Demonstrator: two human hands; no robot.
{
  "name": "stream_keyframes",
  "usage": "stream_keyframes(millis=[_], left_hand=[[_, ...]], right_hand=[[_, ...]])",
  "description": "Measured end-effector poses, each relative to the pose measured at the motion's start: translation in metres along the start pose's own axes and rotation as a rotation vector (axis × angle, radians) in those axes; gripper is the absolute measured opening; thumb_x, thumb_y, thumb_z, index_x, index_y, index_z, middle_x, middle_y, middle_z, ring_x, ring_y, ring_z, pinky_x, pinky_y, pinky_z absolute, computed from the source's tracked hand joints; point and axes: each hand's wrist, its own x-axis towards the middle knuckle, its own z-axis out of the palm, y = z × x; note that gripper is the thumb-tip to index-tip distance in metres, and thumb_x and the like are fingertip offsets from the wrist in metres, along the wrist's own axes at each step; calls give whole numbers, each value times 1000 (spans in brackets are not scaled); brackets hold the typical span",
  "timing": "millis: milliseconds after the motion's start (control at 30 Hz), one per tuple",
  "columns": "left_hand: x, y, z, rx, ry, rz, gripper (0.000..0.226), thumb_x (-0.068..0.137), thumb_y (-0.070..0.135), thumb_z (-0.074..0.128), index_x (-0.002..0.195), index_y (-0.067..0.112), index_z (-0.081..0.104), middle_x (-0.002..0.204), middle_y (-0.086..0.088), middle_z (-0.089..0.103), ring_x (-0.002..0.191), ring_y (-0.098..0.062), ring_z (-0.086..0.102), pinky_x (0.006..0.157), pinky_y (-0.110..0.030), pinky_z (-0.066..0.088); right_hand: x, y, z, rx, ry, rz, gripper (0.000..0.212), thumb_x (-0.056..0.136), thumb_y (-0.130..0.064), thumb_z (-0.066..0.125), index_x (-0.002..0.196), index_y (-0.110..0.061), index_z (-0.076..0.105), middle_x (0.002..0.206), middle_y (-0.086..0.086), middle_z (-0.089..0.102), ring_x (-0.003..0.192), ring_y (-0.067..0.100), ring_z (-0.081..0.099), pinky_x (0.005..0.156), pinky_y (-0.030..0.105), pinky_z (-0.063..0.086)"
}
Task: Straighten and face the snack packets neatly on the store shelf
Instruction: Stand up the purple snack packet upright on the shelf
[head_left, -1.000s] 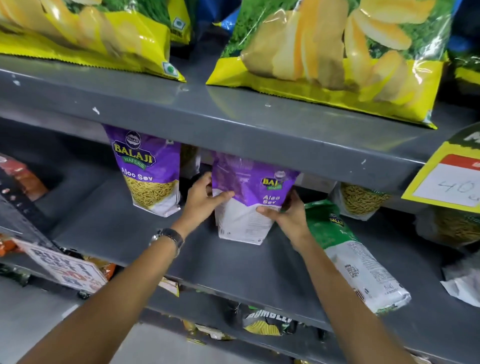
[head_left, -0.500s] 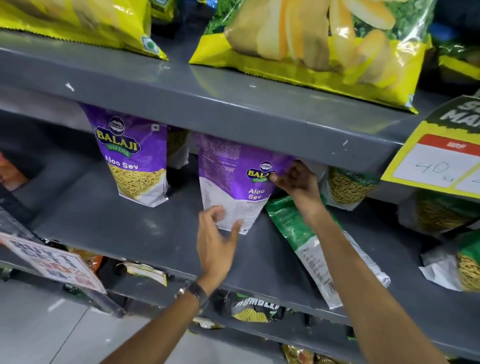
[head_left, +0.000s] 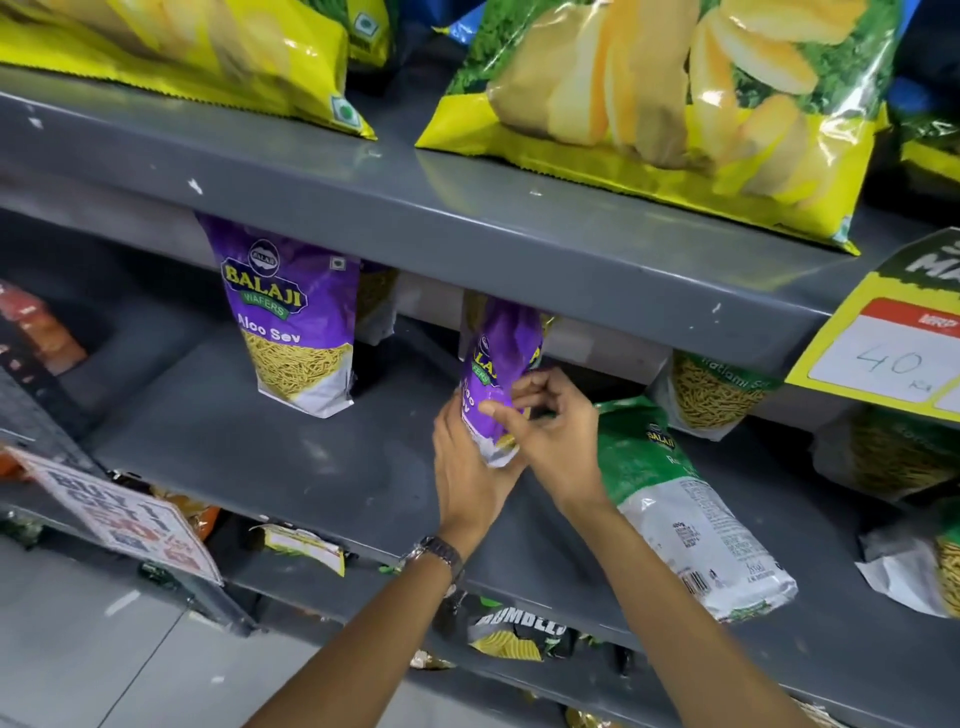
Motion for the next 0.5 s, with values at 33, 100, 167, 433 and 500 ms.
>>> stream_keyframes(millis=[33, 100, 167, 433, 500], left_hand=[[7, -2, -3, -14, -5, 8, 69, 56, 39, 70, 120, 22, 53, 117, 1, 62, 111, -13, 57, 91, -37, 51], [13, -1, -12, -73, -13, 2, 50, 60, 35, 76, 106, 27, 57, 102, 6, 68, 98, -11, 64, 78, -36, 55], [12, 2, -22, -93, 1, -25, 64, 56, 38, 83, 110, 33, 51, 109, 12, 61, 103, -8, 59, 82, -31, 51], [55, -15, -62, 39, -367, -79, 73, 46, 47, 87, 109, 35, 52, 112, 8, 66, 103, 0, 61, 91, -30, 50], [68, -16, -72, 79, -443, -17, 64, 51, 37, 88, 103, 44, 52, 115, 4, 62, 101, 8, 59, 91, -23, 48]], right_hand=[[0, -1, 0, 39, -40, 15, 35, 62, -9, 83, 75, -30, 58, 77, -8, 66, 66, 3, 62, 61, 25, 53], [3, 0, -5, 153, -125, 47, 33, 64, -2, 80, 83, -21, 60, 83, 0, 69, 72, 5, 66, 65, 18, 53], [8, 2, -12, 163, -101, 65, 29, 66, -1, 78, 84, -14, 59, 81, 2, 69, 71, 2, 66, 66, 16, 52], [45, -2, -24, 153, 13, 63, 55, 62, 18, 72, 80, -26, 45, 90, -17, 48, 75, -23, 55, 66, -1, 44], [54, 4, -30, 147, -197, 128, 49, 66, 18, 69, 82, -25, 50, 93, -15, 55, 74, -18, 60, 72, 8, 52]])
